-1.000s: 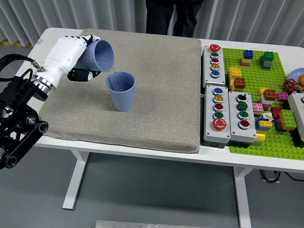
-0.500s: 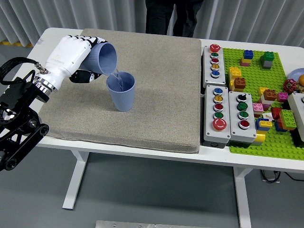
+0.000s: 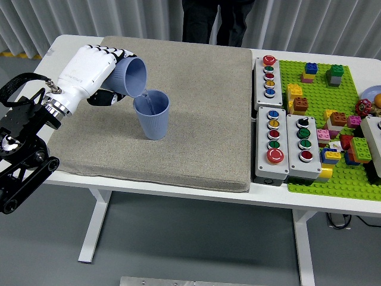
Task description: Pick cup pour cup place
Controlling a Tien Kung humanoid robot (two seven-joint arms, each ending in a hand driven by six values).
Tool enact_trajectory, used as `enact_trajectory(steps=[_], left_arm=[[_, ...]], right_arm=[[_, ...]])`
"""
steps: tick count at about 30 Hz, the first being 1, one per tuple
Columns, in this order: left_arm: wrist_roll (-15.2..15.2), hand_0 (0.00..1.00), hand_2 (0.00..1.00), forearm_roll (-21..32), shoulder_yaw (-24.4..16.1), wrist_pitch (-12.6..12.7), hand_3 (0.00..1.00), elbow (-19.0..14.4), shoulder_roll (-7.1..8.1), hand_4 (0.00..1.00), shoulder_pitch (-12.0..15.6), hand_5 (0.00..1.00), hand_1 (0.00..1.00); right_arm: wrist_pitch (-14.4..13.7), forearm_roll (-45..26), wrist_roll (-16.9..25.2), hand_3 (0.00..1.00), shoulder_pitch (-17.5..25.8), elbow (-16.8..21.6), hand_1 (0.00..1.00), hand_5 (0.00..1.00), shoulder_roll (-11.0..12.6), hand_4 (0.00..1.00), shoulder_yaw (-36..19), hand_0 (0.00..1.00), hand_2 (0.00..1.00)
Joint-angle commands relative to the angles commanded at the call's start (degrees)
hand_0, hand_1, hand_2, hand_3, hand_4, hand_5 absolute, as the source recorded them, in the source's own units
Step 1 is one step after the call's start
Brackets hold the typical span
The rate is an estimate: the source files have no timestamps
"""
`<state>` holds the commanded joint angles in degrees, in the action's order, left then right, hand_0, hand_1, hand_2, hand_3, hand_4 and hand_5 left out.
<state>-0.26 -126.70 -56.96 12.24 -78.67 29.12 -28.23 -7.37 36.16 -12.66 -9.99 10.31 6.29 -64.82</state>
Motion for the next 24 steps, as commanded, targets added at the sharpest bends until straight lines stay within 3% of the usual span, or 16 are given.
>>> enact_trajectory(steps=[24], left_arm=[[1.1, 0.524, 0.548, -2.2, 2.4, 1.0, 0.543, -0.5, 0.68, 0.682, -1.8, 0.038, 0.536]], right_arm=[[0.0, -0.5, 0.2, 0.696, -0.6, 0.0, 0.689, 0.275, 0.0, 0.317, 0.0, 0.721, 0.738]])
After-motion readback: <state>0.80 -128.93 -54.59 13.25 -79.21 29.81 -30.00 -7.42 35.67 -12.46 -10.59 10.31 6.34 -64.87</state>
